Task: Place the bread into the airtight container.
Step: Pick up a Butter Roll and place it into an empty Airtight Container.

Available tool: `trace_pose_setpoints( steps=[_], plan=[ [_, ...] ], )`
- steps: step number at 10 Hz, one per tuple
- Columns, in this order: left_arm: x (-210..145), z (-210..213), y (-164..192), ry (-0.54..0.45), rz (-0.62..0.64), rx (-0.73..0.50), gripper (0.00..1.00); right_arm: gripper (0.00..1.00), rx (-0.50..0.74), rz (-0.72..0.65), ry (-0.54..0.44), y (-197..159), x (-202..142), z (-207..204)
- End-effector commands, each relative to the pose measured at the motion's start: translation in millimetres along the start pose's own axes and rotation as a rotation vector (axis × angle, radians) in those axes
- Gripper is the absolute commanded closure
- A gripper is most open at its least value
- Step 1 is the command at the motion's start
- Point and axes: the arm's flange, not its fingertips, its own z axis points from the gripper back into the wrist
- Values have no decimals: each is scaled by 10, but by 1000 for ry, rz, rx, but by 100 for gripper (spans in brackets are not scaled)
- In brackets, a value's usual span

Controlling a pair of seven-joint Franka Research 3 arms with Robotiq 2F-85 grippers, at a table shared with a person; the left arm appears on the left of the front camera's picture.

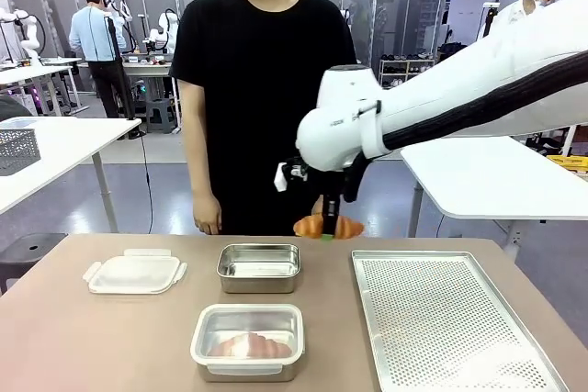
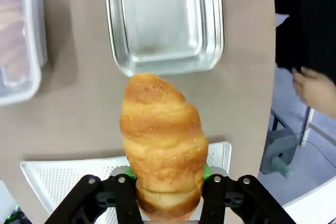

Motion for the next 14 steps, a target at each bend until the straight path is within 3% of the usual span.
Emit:
trace_pose_setpoints(
  steps=[1, 7, 12, 13, 14],
  plan=[
    [2, 13, -4, -1, -3, -3, 0, 60, -16, -21, 39, -43, 401, -84],
    [2, 13, -4, -1, -3, -3, 0, 60, 63, 7, 60, 177, 1235, -416],
    [2, 13, -4, -1, -3, -3, 0, 60, 91, -26, 47, 65, 1378, -645],
    [2, 13, -4, -1, -3, -3, 0, 53, 101, -28, 39, 42, 1382, -681],
    [2, 13, -4, -1, -3, -3, 0, 40, 111, -32, 29, 25, 1373, -697]
  ],
)
